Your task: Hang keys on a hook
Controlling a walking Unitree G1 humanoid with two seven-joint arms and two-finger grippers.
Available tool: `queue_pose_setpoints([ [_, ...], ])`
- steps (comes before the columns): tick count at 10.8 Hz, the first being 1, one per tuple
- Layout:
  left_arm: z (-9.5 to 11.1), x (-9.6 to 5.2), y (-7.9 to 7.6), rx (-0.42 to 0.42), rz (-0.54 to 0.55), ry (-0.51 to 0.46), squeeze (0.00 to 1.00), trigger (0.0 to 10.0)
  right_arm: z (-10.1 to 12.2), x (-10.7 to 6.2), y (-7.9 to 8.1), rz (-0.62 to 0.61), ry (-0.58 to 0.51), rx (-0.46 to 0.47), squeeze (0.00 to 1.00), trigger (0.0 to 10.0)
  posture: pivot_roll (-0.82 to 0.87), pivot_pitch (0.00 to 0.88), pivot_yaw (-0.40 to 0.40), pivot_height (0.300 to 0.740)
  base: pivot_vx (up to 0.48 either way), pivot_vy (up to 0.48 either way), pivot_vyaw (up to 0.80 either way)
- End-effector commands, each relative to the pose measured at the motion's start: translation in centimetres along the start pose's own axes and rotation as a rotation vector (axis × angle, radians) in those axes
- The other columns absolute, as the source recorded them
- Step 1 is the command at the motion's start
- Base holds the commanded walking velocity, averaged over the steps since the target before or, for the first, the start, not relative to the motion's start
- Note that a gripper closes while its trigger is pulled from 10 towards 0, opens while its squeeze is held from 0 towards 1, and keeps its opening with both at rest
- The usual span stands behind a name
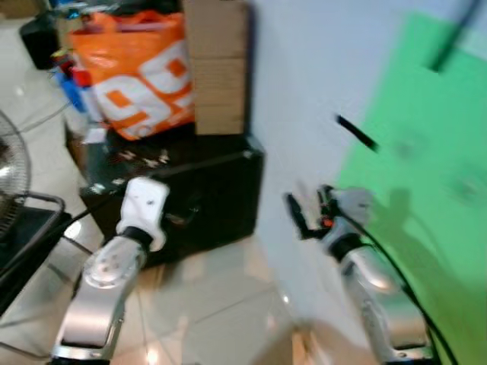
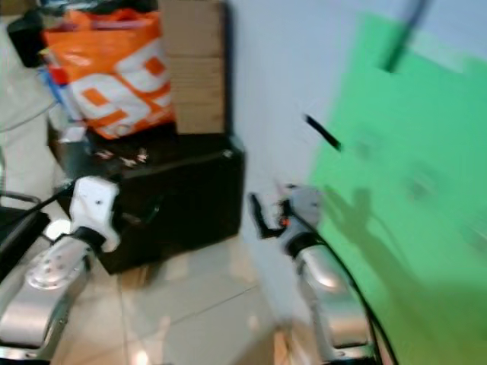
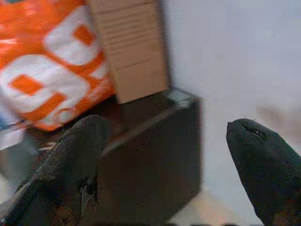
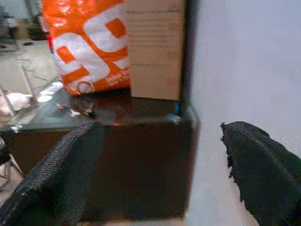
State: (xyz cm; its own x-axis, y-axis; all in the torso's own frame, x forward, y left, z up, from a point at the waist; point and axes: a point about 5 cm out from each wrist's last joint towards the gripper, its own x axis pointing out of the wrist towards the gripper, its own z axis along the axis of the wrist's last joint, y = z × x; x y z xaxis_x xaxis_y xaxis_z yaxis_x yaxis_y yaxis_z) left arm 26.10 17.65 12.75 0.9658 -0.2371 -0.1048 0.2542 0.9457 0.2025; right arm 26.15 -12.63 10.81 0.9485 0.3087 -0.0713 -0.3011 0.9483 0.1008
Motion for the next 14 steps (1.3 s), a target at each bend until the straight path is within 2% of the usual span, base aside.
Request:
queue_pose_setpoints([
  [1, 0.50, 0.24, -0.48, 0.005, -0.020, -0.022, 0.08, 10.0, 0.03, -0.29, -1.09, -0.039, 0.004, -0.021, 1.00, 10.0, -0.07, 0.000, 0.015, 0.740, 0.390, 0.000, 0.00],
  [9, 0.71, 0.66, -0.18, 0.014, -0.034, -0.029, 0.12, 10.0, -0.22, -0.44, -1.15, -0.063, 0.001, -0.020, 1.00, 10.0, -0.08, 0.000, 0.044, 0.740, 0.401, 0.000, 0.00],
  [11, 0.75, 0.71, -0.11, 0.017, -0.034, -0.031, 0.13, 10.0, -0.21, -0.40, -0.84, -0.023, 0.001, -0.031, 1.00, 10.0, -0.08, 0.000, 0.042, 0.740, 0.405, 0.000, 0.00],
  [14, 0.74, 0.66, -0.05, 0.020, -0.035, -0.033, 0.12, 10.0, -0.24, -0.38, -0.66, -0.004, 0.002, -0.037, 1.00, 10.0, -0.07, 0.000, 0.032, 0.740, 0.400, 0.000, 0.78],
])
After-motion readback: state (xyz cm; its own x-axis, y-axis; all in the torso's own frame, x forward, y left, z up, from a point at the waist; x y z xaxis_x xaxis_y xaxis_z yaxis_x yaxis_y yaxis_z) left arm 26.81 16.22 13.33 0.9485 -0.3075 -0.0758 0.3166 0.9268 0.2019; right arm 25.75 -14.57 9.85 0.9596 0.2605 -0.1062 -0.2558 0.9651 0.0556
